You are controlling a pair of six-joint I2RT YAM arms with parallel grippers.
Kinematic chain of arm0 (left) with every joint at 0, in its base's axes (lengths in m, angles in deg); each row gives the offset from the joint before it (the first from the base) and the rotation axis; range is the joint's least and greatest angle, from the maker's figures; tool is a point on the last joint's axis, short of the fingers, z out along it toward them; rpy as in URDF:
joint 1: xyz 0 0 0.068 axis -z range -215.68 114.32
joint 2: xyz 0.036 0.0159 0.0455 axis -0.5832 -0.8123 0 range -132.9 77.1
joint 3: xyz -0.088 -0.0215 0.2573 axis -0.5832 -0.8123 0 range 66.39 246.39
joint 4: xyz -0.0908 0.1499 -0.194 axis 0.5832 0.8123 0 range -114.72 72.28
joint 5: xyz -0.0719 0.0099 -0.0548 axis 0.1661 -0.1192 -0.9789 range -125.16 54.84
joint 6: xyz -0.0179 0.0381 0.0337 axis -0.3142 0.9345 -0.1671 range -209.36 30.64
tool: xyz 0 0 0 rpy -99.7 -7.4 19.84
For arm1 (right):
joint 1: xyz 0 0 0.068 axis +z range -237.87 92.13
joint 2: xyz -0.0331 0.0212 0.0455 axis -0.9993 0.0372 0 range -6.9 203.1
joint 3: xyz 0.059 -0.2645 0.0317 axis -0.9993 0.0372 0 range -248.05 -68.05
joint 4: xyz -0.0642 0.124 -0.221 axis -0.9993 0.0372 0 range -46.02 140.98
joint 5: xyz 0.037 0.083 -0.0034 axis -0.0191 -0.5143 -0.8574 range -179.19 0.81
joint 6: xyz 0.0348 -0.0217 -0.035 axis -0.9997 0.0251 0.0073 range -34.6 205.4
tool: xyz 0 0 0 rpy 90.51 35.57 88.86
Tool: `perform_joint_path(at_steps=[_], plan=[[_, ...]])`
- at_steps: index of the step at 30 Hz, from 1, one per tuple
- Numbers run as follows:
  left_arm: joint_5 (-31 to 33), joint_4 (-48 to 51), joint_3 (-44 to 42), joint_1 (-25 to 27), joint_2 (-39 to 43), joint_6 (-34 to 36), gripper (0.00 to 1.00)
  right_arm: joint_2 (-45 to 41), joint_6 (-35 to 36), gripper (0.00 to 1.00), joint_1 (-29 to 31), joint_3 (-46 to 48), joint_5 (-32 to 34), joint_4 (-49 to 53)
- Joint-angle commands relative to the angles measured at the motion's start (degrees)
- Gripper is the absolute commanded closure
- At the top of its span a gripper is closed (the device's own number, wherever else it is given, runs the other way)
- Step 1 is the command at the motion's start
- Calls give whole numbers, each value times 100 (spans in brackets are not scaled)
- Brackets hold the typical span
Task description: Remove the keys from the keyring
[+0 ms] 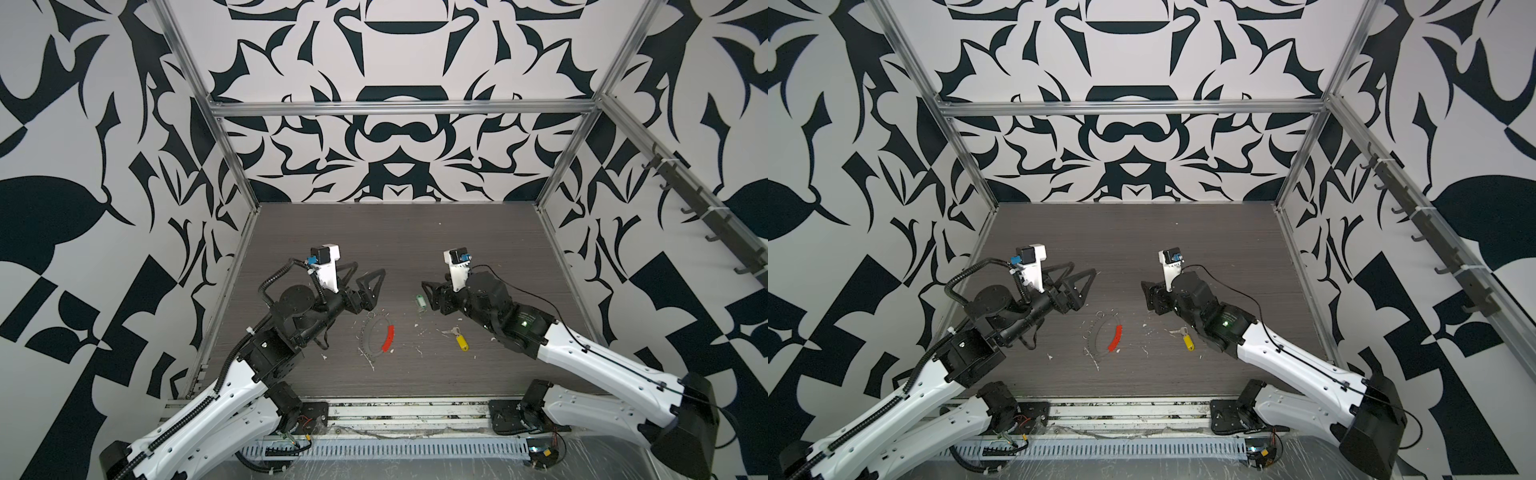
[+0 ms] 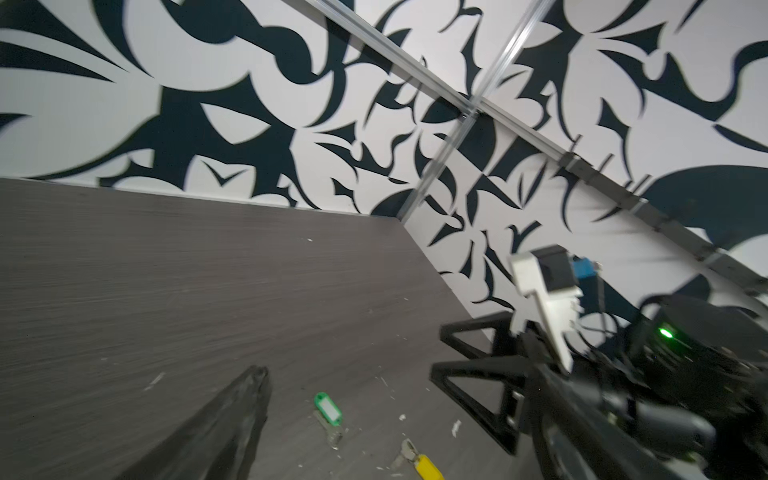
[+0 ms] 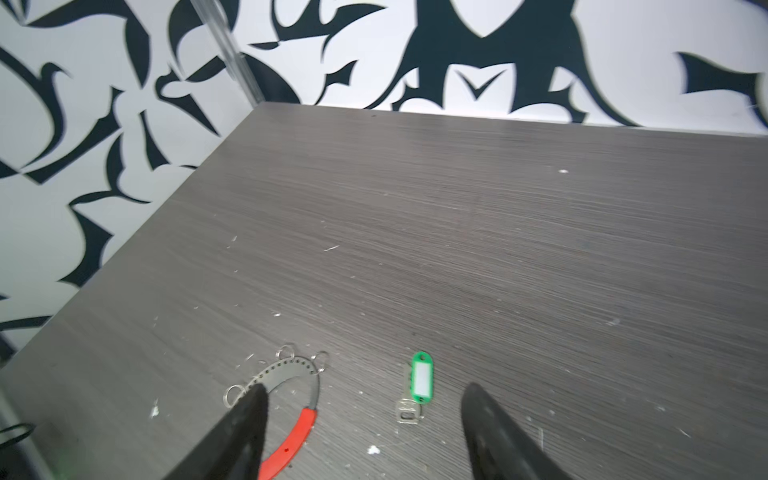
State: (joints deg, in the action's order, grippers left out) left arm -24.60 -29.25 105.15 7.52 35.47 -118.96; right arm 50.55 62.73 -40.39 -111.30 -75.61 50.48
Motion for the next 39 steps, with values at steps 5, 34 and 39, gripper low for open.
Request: perform_joint_path(at_steps=[5,34,39], plan=[[1300,-456,-140,-1296,-819,52,1,-414,-465,1,6,219,1157,333],[2020,-2689,-1079,-4440,-3973,1620,0,-673,239,1,-986,611,2174,80],[1558,-3244,-1105,-4566,-4385,1813,2,-700,975,1,-1739,1140,2612,-1160]])
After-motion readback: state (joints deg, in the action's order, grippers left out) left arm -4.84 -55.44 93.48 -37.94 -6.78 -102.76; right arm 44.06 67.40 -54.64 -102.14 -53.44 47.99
